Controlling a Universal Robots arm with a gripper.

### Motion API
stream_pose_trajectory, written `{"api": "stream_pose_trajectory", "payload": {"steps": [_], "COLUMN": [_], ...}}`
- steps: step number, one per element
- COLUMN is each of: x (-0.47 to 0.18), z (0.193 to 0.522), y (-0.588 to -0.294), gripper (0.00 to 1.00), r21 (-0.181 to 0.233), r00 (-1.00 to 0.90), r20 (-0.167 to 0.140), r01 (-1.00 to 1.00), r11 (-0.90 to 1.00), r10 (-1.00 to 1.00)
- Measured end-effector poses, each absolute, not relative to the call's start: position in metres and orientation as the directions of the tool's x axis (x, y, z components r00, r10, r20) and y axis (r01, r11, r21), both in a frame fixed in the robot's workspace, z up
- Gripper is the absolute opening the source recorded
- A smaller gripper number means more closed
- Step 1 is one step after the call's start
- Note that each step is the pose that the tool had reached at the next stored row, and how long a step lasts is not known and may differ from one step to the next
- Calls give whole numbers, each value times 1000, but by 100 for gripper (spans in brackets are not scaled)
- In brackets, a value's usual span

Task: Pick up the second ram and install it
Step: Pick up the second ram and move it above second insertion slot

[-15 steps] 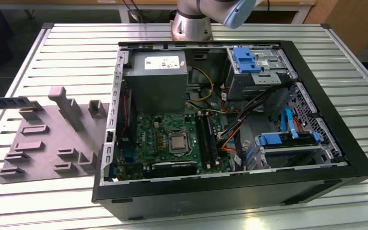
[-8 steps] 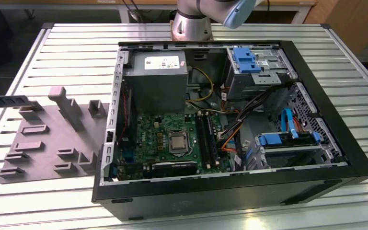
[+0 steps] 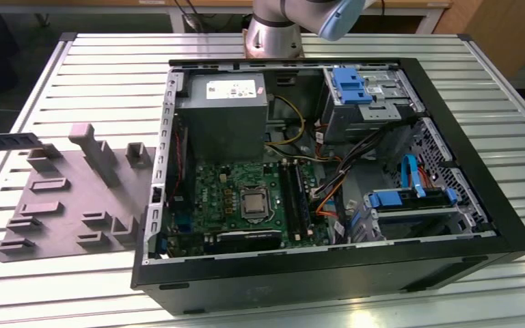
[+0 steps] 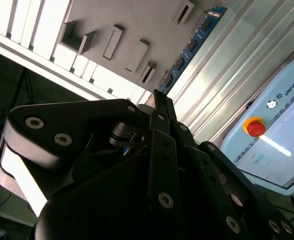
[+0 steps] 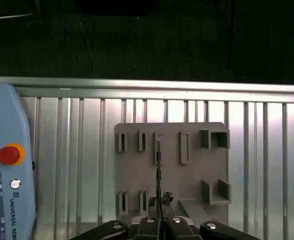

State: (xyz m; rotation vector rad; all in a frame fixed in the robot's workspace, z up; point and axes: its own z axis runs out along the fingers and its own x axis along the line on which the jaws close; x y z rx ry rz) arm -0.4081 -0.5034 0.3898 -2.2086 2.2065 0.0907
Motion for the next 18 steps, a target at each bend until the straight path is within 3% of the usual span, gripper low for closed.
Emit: {"api": "stream_pose_trajectory", "payload": {"steps": [18], "x": [-408], "z": [401], "y": [-503], "gripper": [11], "r21": [28], "r00": [0], "r20": [-54], "r01": [-1000], "r11": [-2], "r10": [-999]}}
